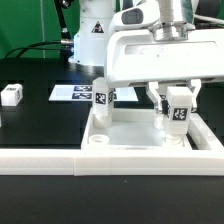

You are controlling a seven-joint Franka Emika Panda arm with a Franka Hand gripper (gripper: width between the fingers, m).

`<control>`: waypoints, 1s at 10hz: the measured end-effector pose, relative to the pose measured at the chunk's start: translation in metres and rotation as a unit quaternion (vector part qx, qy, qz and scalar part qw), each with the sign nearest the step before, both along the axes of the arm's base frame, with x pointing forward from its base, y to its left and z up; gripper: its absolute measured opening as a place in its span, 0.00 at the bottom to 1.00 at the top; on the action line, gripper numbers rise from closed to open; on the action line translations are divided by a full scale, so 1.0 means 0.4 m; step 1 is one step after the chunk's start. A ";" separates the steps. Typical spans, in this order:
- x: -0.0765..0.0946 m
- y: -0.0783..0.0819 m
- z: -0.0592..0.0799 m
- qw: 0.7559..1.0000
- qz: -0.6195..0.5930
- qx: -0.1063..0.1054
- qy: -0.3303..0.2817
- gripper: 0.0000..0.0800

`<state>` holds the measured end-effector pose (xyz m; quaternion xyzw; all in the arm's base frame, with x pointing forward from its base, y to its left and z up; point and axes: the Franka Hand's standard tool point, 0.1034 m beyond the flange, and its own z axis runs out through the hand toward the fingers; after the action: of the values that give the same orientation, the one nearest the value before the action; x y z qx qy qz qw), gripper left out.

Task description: Assemble square table

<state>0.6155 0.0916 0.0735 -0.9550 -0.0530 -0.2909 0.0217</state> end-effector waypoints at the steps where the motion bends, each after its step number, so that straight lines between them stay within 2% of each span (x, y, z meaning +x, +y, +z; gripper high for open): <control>1: -0.002 -0.002 -0.007 1.000 0.002 -0.002 0.002 0.36; 2: -0.006 -0.003 -0.018 1.000 0.002 -0.003 0.004 0.36; 9: 0.002 0.004 -0.020 1.000 0.005 -0.002 0.002 0.36; 10: 0.002 0.004 -0.021 1.000 0.005 -0.002 0.003 0.48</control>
Offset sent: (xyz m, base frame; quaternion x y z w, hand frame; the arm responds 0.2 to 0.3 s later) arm 0.0066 0.0068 -0.0204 0.0051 0.0240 0.0112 0.9996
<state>0.6161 0.0931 0.0651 -0.9557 -0.0588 -0.2876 0.0212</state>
